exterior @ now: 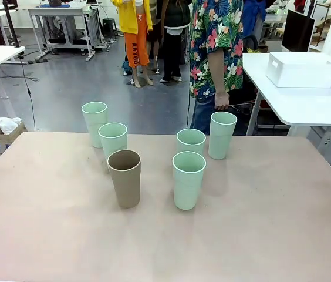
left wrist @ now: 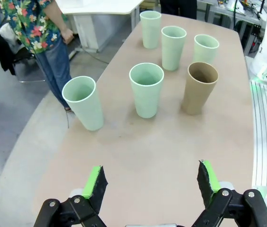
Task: Stack the cups and store them in the basket.
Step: Pick up two Reusable plastic cups , one in each hand.
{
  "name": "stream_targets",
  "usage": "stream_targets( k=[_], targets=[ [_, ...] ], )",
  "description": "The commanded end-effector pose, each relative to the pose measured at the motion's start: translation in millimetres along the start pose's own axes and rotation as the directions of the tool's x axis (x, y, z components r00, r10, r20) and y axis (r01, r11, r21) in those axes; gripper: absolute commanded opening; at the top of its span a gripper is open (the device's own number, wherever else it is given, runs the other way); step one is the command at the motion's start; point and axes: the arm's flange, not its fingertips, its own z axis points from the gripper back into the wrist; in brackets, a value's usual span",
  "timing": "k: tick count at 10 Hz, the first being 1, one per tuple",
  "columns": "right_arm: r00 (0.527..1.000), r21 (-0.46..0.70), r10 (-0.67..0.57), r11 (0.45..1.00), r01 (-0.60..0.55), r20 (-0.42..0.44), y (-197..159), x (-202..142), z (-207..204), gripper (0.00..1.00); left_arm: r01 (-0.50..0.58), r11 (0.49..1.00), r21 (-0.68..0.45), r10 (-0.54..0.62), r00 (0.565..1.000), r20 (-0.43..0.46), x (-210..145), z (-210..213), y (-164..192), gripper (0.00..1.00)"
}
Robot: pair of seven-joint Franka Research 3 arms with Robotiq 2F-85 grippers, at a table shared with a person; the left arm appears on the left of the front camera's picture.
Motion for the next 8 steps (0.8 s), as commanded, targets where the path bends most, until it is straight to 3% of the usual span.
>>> stream_targets(
  k=[1, 8],
  targets=[
    [0.999, -0.002, 0.027, 1.0, -0.027, 0.026, -2.5, 2.5, 1.1, 1.0, 0.004, 1.0, -0.002, -0.004, 1.0, 0.0, 1.1, 0.3, -0.2, 1.0],
    [0.999, -0.002, 0.027, 1.0, -0.027, 0.026, -2.5, 2.5, 1.1, 1.0, 0.004, 1.0, -0.002, -0.004, 1.0, 0.0, 1.1, 0.3, -0.2, 1.0]
  ],
)
